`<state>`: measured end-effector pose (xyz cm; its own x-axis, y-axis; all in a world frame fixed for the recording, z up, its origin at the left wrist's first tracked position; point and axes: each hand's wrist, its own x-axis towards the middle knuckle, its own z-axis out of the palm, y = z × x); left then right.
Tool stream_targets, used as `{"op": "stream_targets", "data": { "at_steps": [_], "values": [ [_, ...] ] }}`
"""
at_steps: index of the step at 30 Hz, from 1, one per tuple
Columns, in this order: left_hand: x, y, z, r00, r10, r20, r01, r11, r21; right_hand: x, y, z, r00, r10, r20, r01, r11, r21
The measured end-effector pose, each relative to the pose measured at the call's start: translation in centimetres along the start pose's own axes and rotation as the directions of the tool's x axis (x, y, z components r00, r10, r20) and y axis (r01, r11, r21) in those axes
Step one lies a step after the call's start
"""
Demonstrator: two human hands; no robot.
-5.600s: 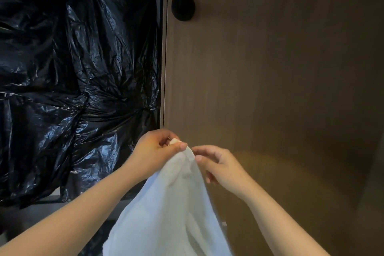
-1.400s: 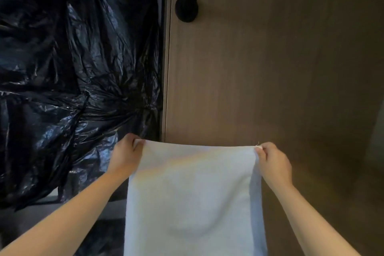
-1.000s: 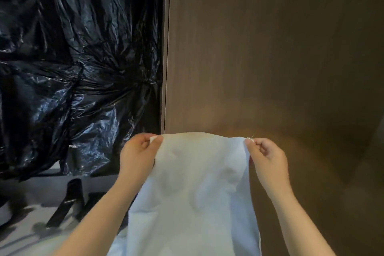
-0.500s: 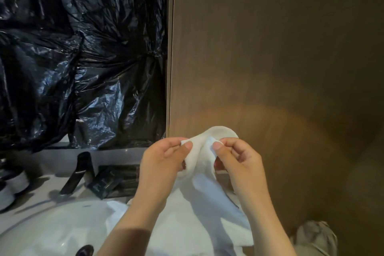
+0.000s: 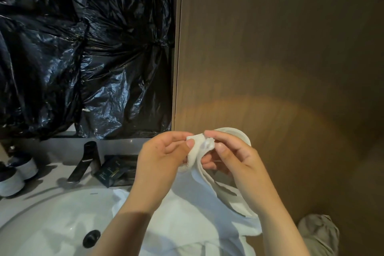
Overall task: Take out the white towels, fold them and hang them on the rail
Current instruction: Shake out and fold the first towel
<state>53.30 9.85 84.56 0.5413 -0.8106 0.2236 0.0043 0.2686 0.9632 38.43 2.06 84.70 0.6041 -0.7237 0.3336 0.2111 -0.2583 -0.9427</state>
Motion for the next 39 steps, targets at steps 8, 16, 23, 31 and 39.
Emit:
{"op": "stream_targets", "data": {
  "at_steps": [8, 16, 23, 31, 39],
  "values": [
    [-0.4, 0.0, -0.6, 1.000, 0.018, -0.006, -0.018, 1.000, 0.017, 0.6, 0.3, 0.3, 1.000, 0.013, 0.008, -0.013, 1.000, 0.027],
    [-0.5, -0.2, -1.1, 1.000, 0.002, 0.008, -0.002, 0.997, 0.082, 0.6, 0.9, 1.5, 1.000, -0.013, -0.021, 0.011, 0.997, -0.080],
    [-0.5, 0.5, -1.3, 0.997, 0.038, 0.073, -0.044, 0.995, 0.087, 0.8, 0.6, 2.1, 0.994, -0.057, -0.090, 0.051, 0.996, -0.068],
    [-0.9, 0.7, -1.5, 0.988, 0.097, 0.123, -0.109, 0.989, 0.097, 1.0, 0.6, 2.3, 0.990, -0.068, -0.123, 0.055, 0.993, -0.107],
    [-1.0, 0.5, -1.4, 0.988, 0.151, 0.029, -0.153, 0.978, 0.144, 1.2, 0.5, 2.9, 0.988, -0.103, -0.113, 0.089, 0.989, -0.122]
  ]
}}
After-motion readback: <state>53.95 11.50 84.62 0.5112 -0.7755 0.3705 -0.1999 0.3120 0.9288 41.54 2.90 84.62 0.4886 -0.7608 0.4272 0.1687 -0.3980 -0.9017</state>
